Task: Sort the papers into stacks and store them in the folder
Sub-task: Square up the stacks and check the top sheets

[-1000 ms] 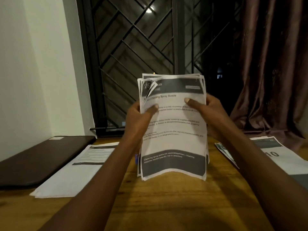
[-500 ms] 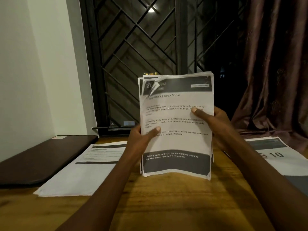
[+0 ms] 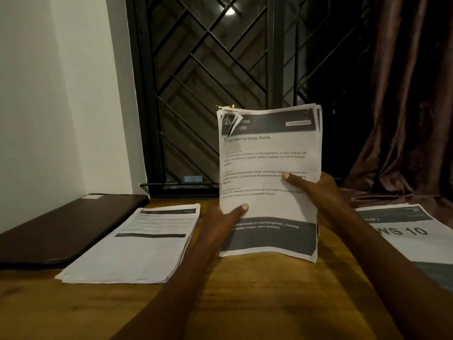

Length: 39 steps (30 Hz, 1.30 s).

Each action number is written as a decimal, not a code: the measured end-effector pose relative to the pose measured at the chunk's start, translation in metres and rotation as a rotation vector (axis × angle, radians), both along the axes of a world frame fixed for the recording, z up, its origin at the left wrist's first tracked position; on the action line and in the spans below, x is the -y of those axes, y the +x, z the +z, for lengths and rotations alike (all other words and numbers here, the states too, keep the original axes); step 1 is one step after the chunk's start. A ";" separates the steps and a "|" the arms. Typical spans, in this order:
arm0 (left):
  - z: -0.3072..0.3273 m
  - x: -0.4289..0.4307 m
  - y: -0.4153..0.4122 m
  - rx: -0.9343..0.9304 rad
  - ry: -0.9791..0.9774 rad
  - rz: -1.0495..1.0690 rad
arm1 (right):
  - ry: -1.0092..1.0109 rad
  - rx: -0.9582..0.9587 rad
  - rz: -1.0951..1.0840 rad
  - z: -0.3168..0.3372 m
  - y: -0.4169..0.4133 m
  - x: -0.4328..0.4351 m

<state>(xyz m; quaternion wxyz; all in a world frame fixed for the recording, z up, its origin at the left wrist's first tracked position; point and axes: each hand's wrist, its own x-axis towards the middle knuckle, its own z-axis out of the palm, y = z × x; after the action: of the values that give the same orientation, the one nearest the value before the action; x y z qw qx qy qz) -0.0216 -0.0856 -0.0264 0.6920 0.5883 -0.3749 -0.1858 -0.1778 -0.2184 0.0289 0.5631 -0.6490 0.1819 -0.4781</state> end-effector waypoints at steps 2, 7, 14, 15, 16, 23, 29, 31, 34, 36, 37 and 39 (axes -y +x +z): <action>0.003 -0.001 0.003 -0.043 -0.042 -0.002 | 0.000 0.030 -0.006 0.003 0.001 0.000; 0.001 -0.004 -0.002 -0.081 -0.028 -0.045 | 0.044 0.082 0.043 -0.006 0.006 0.000; -0.004 -0.003 -0.003 -0.167 -0.043 -0.036 | 0.007 0.076 0.006 -0.012 0.006 0.004; -0.006 -0.004 -0.002 -0.169 -0.026 -0.054 | 0.003 0.056 0.000 -0.014 0.006 0.006; -0.010 -0.004 -0.002 -0.162 0.011 -0.082 | 0.000 0.018 -0.014 -0.017 0.006 0.006; -0.020 -0.007 0.003 -0.159 0.132 -0.181 | -0.012 -0.054 -0.070 -0.022 0.010 0.014; -0.001 -0.025 0.016 -0.291 0.234 -0.334 | -0.014 0.067 0.126 0.007 0.009 0.030; 0.003 -0.034 0.020 -0.282 0.336 -0.393 | 0.061 0.077 0.231 0.001 0.013 0.040; 0.007 -0.042 0.030 -0.230 0.441 -0.435 | 0.150 -0.031 0.196 -0.028 0.021 0.049; 0.013 -0.046 0.040 -0.243 0.460 -0.437 | 0.201 -0.118 0.151 -0.048 0.022 0.047; 0.016 -0.046 0.045 -0.253 0.452 -0.434 | 0.202 -0.176 0.133 -0.055 0.021 0.045; 0.021 -0.043 0.057 -0.282 0.400 -0.387 | 0.205 -0.313 0.139 -0.065 0.023 0.037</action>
<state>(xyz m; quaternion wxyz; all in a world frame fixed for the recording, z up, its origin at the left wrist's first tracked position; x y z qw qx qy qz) 0.0355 -0.0425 -0.0052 0.5594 0.5991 -0.3360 -0.4639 -0.1552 -0.2551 -0.0361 0.6229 -0.6655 0.2697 -0.3105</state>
